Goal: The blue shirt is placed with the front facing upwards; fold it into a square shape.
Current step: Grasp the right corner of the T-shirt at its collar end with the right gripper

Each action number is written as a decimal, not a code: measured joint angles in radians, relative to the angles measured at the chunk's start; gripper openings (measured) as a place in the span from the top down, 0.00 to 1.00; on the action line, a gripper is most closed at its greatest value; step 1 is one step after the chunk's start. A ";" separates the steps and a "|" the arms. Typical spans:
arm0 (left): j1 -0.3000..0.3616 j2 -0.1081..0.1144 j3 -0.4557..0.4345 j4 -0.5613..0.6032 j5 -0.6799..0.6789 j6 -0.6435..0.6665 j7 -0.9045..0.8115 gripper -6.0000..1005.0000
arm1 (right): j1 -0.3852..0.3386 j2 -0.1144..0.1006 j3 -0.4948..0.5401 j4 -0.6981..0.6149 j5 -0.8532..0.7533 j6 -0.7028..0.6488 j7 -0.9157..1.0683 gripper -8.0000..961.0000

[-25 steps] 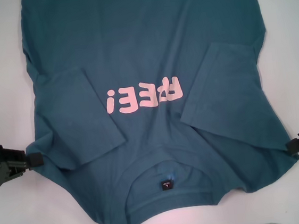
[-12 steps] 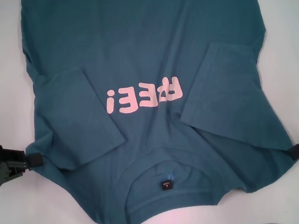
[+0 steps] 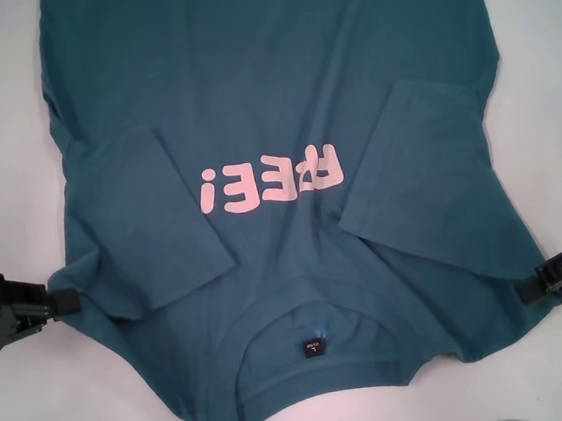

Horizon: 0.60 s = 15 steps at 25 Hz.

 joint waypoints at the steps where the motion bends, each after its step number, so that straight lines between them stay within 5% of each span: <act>1: 0.000 0.000 0.000 0.000 0.000 0.000 0.000 0.97 | 0.000 0.001 0.001 0.001 0.000 0.003 0.000 0.27; 15: -0.007 0.001 0.005 0.002 -0.001 0.000 -0.002 0.97 | 0.013 0.018 0.015 0.001 0.015 0.022 0.000 0.30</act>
